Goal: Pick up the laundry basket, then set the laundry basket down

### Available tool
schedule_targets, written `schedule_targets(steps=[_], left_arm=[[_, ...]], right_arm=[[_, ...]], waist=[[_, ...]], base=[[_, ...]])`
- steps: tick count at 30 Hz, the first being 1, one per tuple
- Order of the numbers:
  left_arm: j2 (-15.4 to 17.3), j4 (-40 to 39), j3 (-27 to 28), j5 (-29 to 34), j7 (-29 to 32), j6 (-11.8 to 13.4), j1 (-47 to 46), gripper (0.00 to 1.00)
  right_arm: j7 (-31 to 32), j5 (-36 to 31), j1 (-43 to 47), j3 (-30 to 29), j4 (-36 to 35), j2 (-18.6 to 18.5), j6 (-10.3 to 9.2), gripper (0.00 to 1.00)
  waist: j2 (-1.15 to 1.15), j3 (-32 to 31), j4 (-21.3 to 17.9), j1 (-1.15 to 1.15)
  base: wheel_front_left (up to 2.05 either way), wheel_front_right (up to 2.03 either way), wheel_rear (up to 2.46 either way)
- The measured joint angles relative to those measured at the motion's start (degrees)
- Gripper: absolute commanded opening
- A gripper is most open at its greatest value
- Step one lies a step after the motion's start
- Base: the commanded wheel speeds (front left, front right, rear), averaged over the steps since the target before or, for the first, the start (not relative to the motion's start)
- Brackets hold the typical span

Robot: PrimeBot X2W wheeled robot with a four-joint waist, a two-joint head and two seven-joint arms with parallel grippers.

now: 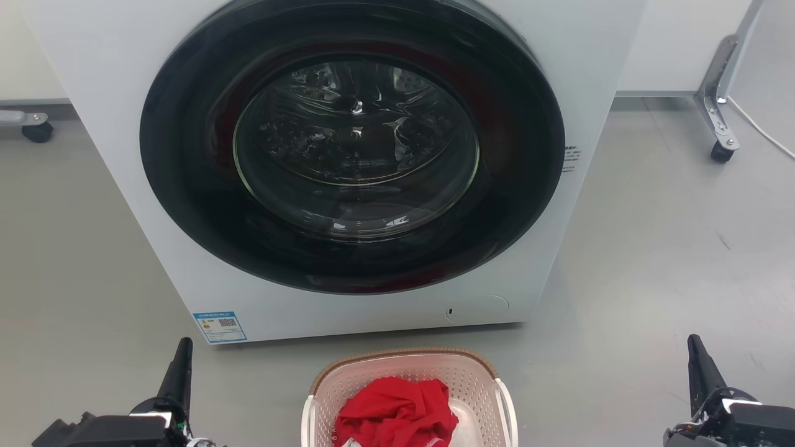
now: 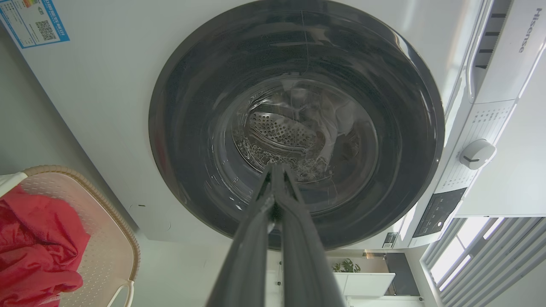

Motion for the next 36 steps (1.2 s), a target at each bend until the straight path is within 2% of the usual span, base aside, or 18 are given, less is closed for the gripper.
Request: schedule_targets(steps=[36], left_arm=[[0.0, 0.0, 0.0, -0.01, 0.0, 0.0, 0.0, 0.0]], right_arm=[[0.0, 0.04, 0.0, 0.0, 0.0, 0.0, 0.0, 0.0]], waist=[[0.0, 0.0, 0.0, 0.0]], base=[[0.0, 0.0, 0.0]])
